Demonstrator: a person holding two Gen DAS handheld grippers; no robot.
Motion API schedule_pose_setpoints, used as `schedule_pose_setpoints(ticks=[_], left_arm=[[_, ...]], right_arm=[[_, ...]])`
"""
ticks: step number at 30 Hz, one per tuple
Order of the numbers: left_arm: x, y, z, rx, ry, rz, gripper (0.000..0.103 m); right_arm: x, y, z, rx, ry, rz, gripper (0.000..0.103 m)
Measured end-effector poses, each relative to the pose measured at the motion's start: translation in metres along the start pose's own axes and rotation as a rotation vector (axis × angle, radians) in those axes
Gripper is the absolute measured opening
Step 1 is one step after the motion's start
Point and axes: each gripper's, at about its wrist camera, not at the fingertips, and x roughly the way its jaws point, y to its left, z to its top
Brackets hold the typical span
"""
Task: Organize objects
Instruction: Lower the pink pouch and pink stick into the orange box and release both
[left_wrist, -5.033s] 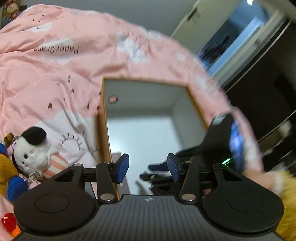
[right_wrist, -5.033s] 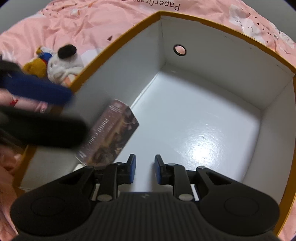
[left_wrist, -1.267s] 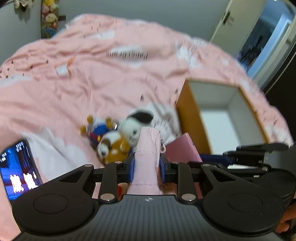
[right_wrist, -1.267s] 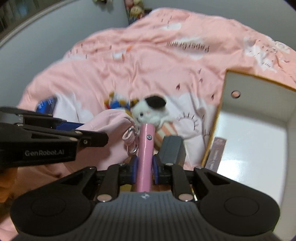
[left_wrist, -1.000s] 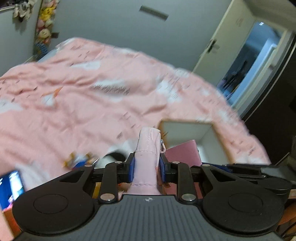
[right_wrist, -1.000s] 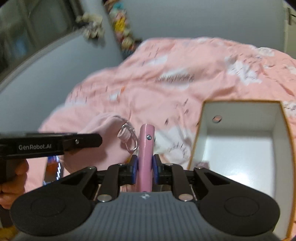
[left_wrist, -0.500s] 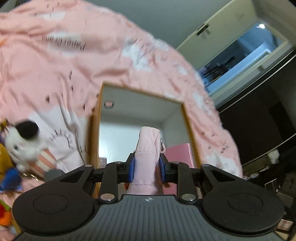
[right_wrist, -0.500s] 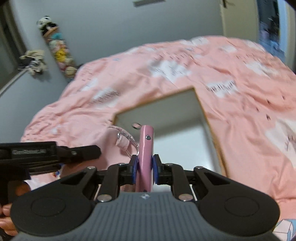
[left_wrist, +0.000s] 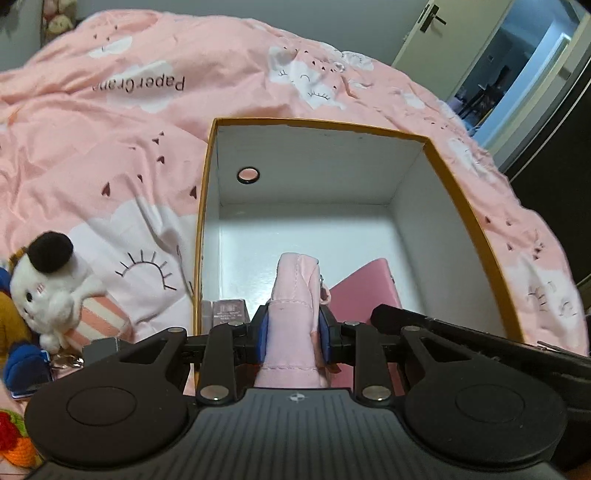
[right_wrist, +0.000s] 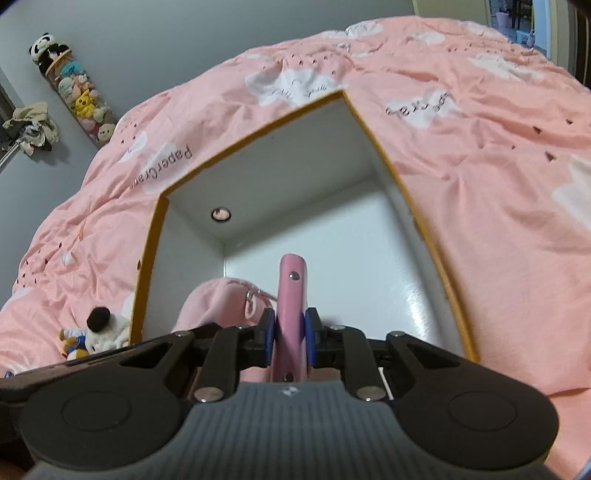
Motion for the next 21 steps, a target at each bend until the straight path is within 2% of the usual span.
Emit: schedule_pose_setpoints(ticks=[4, 7, 16, 19, 20, 21], left_arm=[[0.003, -0.003, -0.002, 0.031, -0.018, 0.004, 0.030], [0.001, 0.001, -0.002, 0.031, -0.009, -0.024, 0.033], [-0.011, 0.021, 0.007, -0.023, 0.066, -0.156, 0.062], [-0.016, 0.024, 0.009, 0.001, 0.107, -0.189, 0.060], [-0.016, 0.024, 0.009, 0.018, 0.130, -0.186, 0.048], [-0.017, 0.023, 0.009, 0.039, 0.141, -0.190, 0.042]], right_arm=[[0.004, -0.003, -0.002, -0.009, -0.010, -0.014, 0.017], [0.005, -0.004, -0.002, -0.014, -0.012, -0.012, 0.018], [0.007, 0.000, -0.005, -0.045, -0.009, -0.032, 0.018], [0.009, 0.001, -0.004, -0.043, -0.003, -0.017, 0.018], [0.010, 0.002, -0.004, -0.042, -0.002, -0.012, 0.018], [0.010, 0.003, -0.003, -0.045, -0.003, -0.008, 0.018]])
